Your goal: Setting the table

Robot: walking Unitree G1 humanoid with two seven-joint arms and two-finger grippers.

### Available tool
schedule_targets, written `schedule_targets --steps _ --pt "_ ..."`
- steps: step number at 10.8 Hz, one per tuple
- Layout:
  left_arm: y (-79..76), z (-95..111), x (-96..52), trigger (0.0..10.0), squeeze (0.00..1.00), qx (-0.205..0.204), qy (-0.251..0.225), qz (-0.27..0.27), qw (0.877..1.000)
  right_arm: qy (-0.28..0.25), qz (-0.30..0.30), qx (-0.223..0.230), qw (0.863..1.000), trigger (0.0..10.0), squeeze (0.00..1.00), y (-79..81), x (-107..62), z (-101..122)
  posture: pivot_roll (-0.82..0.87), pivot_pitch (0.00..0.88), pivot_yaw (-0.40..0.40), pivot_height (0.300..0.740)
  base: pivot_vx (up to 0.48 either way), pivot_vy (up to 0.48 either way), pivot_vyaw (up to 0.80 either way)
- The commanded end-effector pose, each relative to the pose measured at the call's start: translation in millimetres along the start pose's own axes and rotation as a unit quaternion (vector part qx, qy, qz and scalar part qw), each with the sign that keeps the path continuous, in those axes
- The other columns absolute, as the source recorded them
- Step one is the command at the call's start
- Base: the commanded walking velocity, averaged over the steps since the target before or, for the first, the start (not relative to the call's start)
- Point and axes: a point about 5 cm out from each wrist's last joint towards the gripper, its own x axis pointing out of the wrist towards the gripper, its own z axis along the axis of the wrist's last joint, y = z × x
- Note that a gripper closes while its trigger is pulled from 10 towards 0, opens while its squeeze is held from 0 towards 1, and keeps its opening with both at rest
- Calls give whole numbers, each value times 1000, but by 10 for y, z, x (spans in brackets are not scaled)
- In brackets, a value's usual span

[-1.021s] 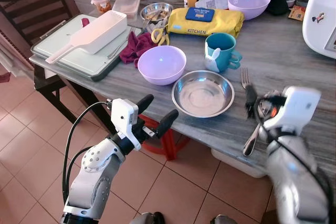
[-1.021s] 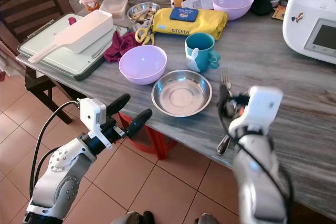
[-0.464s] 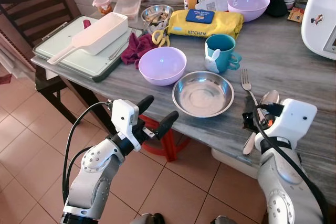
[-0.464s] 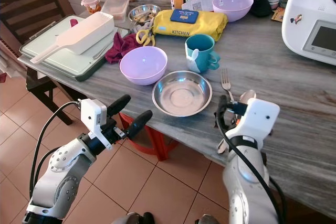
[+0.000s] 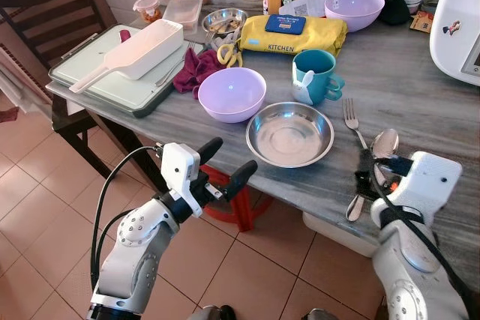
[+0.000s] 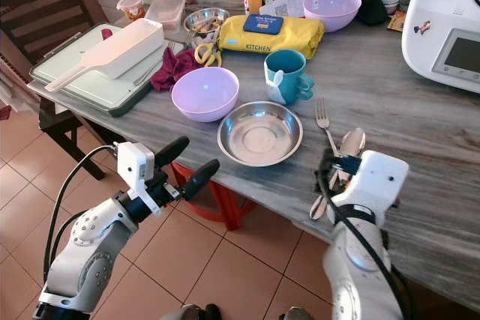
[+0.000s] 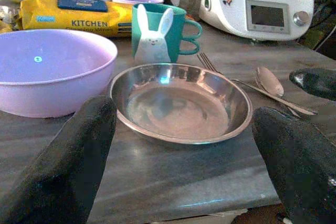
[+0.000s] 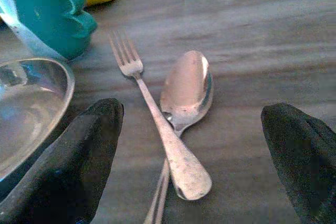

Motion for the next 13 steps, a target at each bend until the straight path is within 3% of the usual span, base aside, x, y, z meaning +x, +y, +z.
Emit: schedule_targets --steps 1,4,5,10,11,12,13 --pt "18 -39 -28 10000 0 3 9 -1 1000 17 0 -3 1000 10000 0 -11 -12 -43 -133 129 143 740 0 0 0" --pt "-1 -50 -29 10000 0 0 10 -1 1000 39 3 7 999 9137 0 -18 8 -130 -127 132 143 740 0 0 0" --pt "2 -53 -36 10000 0 1 11 0 1000 42 5 8 999 10000 0 -17 12 -143 -124 133 142 740 0 0 0" --pt "0 -56 -44 10000 0 3 15 -1 1000 60 12 15 998 10000 0 -9 61 -230 -119 138 150 740 0 0 0" --pt "-5 -58 -41 10000 0 2 15 -1 1000 62 17 10 998 1373 0 -11 80 -251 -118 140 149 740 0 0 0" --pt "-8 -59 -41 10000 0 2 15 -1 1000 64 21 7 998 0 0 -4 91 -261 -118 140 149 740 0 0 0" --pt "-9 -60 -41 10000 0 2 16 -2 1000 66 26 1 997 0 0 13 122 -268 -116 140 148 740 0 0 0"
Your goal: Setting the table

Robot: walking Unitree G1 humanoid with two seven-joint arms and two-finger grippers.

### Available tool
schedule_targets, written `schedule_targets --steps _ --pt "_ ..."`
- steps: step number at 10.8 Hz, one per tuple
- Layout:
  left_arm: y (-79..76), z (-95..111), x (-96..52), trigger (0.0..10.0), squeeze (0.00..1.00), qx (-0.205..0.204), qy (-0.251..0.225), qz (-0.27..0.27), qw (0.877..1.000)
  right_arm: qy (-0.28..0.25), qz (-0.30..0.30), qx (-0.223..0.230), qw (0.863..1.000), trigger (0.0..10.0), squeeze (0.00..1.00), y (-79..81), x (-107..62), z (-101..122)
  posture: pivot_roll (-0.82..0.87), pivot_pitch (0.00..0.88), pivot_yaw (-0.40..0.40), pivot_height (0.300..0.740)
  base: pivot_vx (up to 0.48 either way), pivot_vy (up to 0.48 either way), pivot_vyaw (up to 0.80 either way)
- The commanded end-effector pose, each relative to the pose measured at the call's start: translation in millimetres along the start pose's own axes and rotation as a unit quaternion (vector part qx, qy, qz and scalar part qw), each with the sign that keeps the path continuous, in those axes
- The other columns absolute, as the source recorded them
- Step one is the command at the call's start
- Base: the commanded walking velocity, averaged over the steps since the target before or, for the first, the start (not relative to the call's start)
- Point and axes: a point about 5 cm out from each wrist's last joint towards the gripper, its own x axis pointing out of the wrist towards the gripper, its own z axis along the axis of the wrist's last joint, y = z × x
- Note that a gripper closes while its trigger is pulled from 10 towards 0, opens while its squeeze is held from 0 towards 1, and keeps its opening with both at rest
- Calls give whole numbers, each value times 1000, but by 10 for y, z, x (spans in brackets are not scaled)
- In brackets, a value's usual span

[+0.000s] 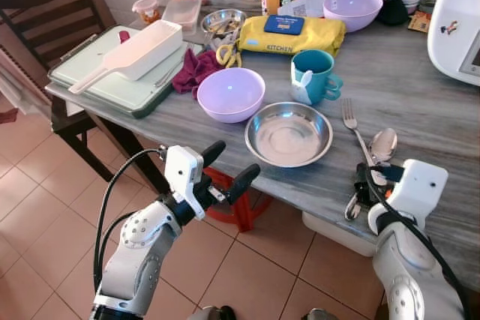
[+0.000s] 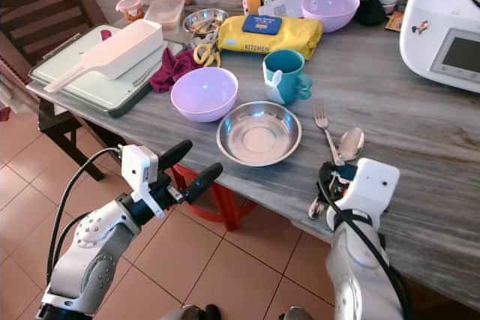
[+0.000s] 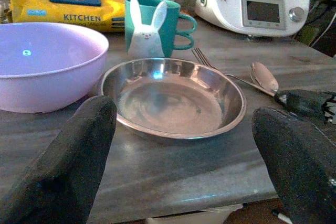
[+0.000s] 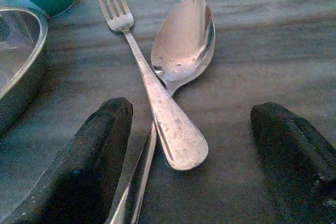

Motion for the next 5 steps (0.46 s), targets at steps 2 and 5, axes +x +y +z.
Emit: schedule_targets --steps 2,5 --pt "14 -18 -45 10000 0 6 10 2 1000 10 14 -2 1000 0 0 43 22 -36 -113 140 147 740 0 0 0" --pt "15 -21 -51 10000 0 7 11 4 1000 11 16 -2 1000 0 0 50 7 -51 -113 138 147 740 0 0 0"
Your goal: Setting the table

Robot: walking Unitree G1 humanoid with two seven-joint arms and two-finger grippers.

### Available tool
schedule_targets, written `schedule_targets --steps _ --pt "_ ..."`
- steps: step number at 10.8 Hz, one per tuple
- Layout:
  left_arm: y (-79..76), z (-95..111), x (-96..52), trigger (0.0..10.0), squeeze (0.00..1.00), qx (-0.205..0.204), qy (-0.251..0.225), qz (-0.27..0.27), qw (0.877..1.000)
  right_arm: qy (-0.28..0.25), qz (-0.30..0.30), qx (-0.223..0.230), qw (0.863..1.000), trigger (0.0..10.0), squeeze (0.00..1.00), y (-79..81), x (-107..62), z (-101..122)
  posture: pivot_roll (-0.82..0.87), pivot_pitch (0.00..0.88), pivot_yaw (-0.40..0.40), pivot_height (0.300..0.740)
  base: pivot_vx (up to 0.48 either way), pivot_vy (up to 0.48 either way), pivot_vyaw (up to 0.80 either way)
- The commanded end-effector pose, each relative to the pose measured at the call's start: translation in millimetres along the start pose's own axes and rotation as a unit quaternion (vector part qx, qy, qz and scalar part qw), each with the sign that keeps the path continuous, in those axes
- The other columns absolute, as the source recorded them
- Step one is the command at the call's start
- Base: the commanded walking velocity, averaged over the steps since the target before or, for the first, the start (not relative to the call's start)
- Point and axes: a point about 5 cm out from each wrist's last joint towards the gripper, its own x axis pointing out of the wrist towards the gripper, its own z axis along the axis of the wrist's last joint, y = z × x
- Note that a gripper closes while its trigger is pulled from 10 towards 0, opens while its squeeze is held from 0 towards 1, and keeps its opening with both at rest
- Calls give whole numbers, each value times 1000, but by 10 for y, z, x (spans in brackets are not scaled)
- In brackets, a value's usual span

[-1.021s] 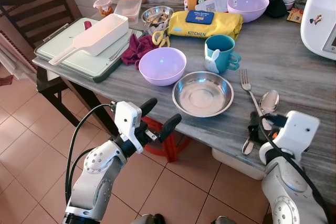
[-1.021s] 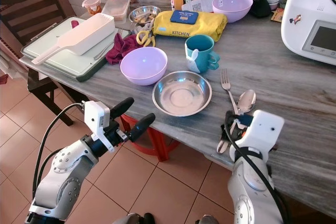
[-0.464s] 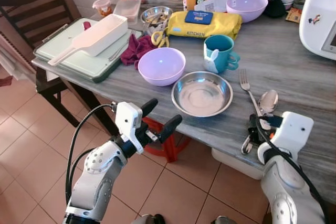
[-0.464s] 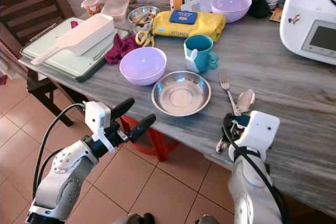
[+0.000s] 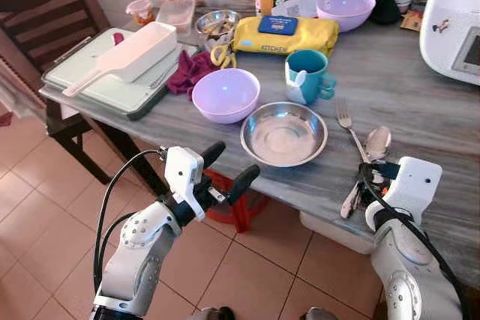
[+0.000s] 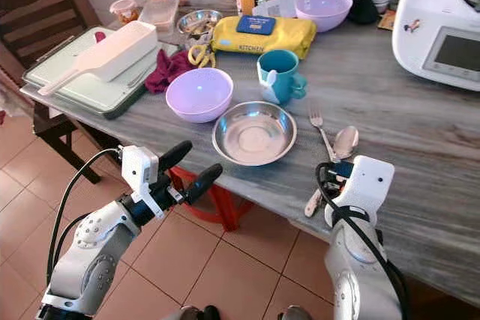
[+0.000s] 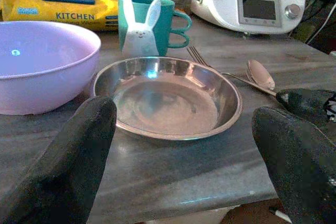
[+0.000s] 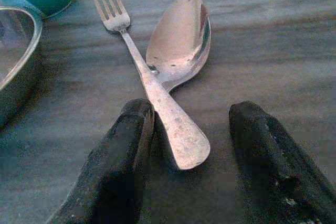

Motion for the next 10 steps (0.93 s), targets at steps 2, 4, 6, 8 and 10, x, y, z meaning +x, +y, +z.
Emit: schedule_targets --steps 2,4,6,8,10 --pt "18 -13 -39 10000 0 6 9 2 1000 12 6 6 1000 0 0 34 -23 -60 -116 139 148 740 0 0 0" --pt "20 -11 -26 10000 0 7 8 2 1000 12 6 9 1000 0 0 37 -28 -63 -118 137 150 740 0 0 0" --pt "22 -13 -22 10000 0 7 8 2 1000 10 6 11 1000 0 0 47 -22 -48 -116 133 150 740 0 0 0" --pt "24 -12 -20 10000 0 7 8 3 1000 8 7 12 1000 0 0 52 -17 -43 -115 131 149 740 0 0 0" --pt "36 -10 -20 10000 0 8 9 5 1000 6 9 14 1000 0 0 70 -14 -32 -113 129 148 740 0 0 0"
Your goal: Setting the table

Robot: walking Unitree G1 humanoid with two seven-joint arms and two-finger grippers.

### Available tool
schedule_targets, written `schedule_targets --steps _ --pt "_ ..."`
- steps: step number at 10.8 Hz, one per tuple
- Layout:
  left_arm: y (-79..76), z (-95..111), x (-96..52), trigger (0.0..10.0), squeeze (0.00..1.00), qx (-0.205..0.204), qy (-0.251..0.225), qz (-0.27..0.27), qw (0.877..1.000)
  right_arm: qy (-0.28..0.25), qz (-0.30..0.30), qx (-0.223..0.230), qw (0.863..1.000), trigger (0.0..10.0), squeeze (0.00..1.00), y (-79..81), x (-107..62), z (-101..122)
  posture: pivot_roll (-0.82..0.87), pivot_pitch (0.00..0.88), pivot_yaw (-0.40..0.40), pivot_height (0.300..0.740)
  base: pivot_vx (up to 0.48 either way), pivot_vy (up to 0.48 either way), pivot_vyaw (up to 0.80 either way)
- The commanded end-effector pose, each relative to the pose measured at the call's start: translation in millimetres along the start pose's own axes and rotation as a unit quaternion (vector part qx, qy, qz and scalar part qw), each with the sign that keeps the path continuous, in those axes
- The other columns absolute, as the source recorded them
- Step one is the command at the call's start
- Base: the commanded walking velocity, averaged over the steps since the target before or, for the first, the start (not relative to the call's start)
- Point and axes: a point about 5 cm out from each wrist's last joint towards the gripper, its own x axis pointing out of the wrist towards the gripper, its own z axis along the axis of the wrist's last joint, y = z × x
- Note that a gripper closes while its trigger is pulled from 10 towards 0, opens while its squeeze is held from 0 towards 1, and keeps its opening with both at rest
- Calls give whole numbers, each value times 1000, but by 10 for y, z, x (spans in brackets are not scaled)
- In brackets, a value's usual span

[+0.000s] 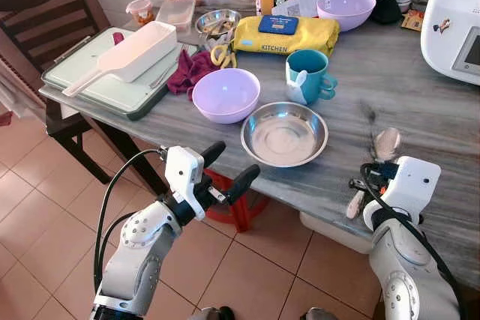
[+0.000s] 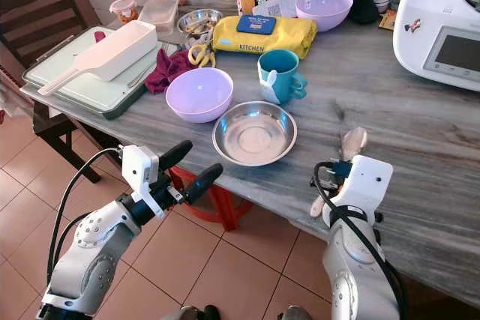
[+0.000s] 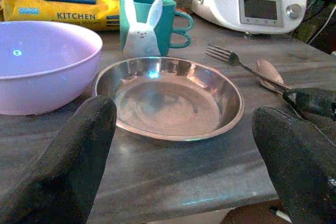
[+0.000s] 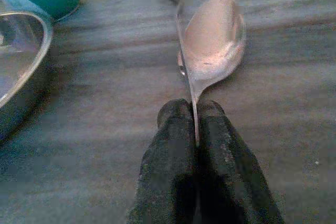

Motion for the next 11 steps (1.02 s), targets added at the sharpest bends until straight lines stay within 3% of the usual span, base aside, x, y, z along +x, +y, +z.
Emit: schedule_targets --steps 1,6,11 --pt "34 -9 -24 10000 0 7 8 5 1000 1 7 11 1000 0 0 52 4 12 -112 128 149 740 0 0 0" --pt "40 2 -32 10000 0 10 8 7 1000 -7 28 38 999 0 0 221 -22 111 -106 130 150 740 0 0 0" --pt "43 -8 -41 10000 0 12 12 5 1000 23 65 87 994 0 0 406 -139 78 -103 131 152 740 0 0 0"
